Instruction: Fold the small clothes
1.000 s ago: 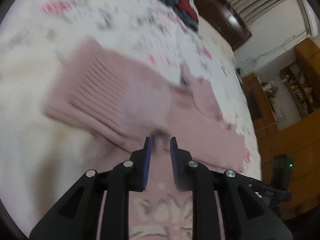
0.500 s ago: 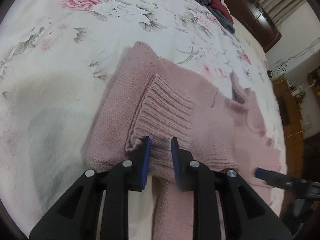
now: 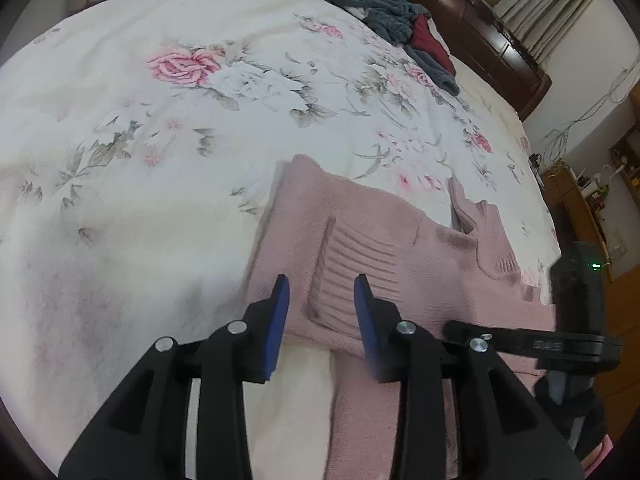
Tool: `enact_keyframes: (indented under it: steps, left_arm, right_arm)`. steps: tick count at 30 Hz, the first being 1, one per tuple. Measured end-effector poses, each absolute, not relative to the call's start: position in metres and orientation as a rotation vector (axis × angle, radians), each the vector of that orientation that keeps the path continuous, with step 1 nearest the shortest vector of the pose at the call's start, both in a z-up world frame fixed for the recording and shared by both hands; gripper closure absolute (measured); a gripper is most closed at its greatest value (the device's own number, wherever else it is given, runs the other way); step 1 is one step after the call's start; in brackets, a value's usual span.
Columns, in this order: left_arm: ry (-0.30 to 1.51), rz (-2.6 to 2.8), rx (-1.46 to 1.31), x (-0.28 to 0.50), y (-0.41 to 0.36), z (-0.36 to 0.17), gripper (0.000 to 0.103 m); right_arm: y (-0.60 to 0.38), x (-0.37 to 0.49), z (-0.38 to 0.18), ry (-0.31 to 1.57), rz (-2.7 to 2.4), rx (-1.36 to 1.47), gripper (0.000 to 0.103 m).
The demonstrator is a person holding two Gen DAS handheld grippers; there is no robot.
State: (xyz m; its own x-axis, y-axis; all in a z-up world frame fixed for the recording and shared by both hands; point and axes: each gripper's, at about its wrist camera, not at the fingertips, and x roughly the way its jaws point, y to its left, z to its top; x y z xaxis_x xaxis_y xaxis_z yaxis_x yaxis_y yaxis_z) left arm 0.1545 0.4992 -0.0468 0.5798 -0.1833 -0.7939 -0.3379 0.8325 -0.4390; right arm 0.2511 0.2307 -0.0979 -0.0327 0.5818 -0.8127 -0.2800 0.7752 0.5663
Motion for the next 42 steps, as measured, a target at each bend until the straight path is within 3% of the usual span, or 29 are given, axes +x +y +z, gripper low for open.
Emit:
enact_keyframes:
  steps: [8,18,22,29,34,42]
  left_arm:
    - [1.01,0.055,-0.52,0.171,0.454,-0.053,0.065]
    - [1.13,0.122,-0.408,0.195,0.425,-0.092,0.065]
    - [1.132,0.117,-0.371,0.196,0.423,-0.095,0.065]
    - [1.074,0.111,-0.399,0.177,0.435,-0.07,0.062]
    - [1.045,0.141,-0.428,0.165,0.456,-0.05,0.058]
    - [1.015,0.178,-0.44,0.158,0.478,-0.037,0.053]
  right_arm:
    - [0.155,0.249,-0.049,1.314,0.636,0.146,0.084]
    - [0.123,0.258,-0.107,1.405,0.517,0.149,0.083]
    - [0.122,0.259,-0.119,1.423,0.5,0.147,0.08]
    - [0.137,0.244,-0.068,1.269,0.449,-0.068,0.059]
    - [0.183,0.23,-0.053,1.293,0.569,-0.096,0.057]
    - [0.254,0.229,-0.091,1.39,0.578,-0.104,0.051]
